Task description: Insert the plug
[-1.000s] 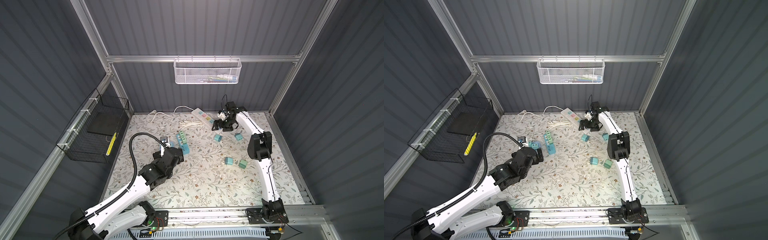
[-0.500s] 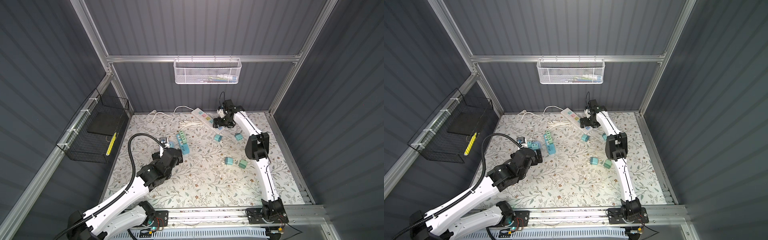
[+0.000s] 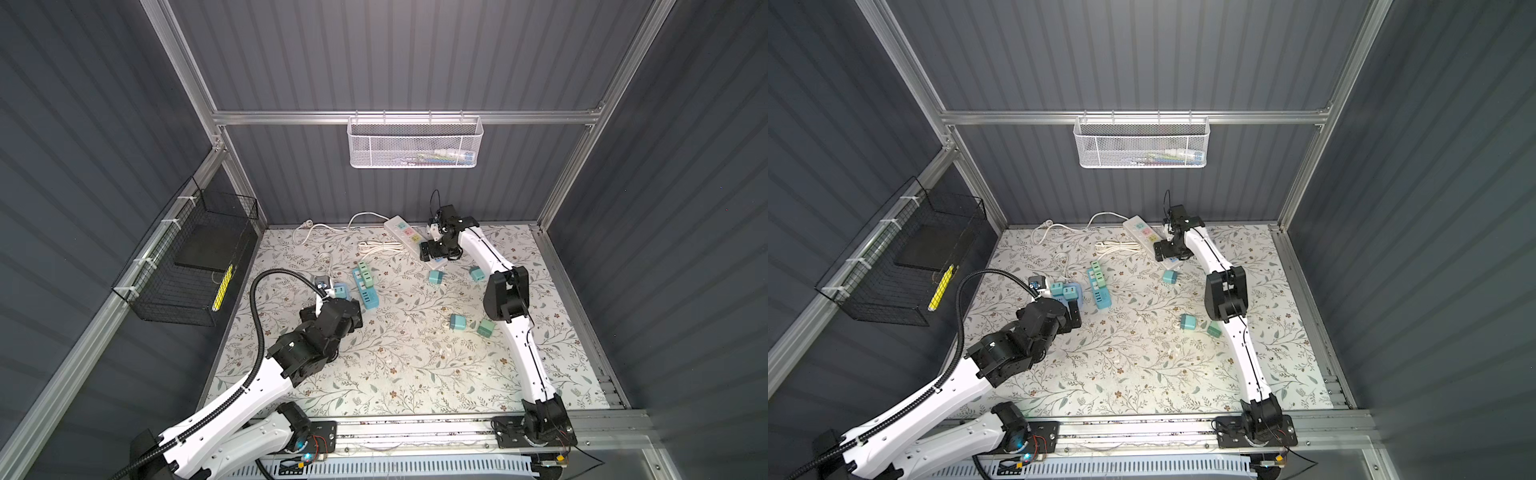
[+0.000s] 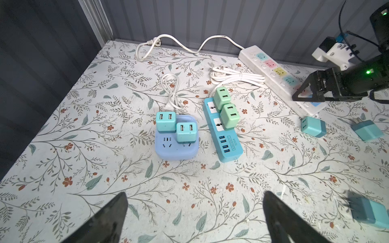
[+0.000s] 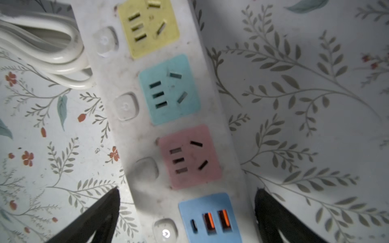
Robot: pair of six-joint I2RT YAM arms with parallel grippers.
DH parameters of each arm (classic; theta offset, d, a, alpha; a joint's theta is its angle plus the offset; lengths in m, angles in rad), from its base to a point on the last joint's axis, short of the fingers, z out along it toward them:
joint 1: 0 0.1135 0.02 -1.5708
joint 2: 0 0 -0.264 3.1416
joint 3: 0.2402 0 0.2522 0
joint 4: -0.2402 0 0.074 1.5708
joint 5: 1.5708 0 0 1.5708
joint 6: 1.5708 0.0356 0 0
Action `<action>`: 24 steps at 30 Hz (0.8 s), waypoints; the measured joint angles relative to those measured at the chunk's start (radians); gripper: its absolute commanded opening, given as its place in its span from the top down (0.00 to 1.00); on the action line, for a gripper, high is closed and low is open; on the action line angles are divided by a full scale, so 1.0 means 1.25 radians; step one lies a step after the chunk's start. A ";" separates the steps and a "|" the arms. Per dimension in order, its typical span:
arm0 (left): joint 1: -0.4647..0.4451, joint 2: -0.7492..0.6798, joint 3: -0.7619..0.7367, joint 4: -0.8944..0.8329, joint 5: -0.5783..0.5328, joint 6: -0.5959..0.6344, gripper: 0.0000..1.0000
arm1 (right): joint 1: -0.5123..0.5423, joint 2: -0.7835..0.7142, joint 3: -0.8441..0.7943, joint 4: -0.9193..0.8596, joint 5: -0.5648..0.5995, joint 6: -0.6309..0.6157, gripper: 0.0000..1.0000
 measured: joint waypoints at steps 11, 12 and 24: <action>0.000 -0.023 0.000 -0.015 -0.011 -0.002 0.00 | 0.080 -0.017 -0.074 0.008 0.127 -0.035 0.22; 0.000 -0.026 0.000 -0.016 -0.012 -0.004 0.00 | 0.083 -0.025 -0.089 0.016 0.131 -0.033 0.25; 0.000 -0.051 -0.015 -0.013 -0.014 -0.008 0.00 | 0.175 -0.105 -0.226 0.058 0.163 0.082 0.31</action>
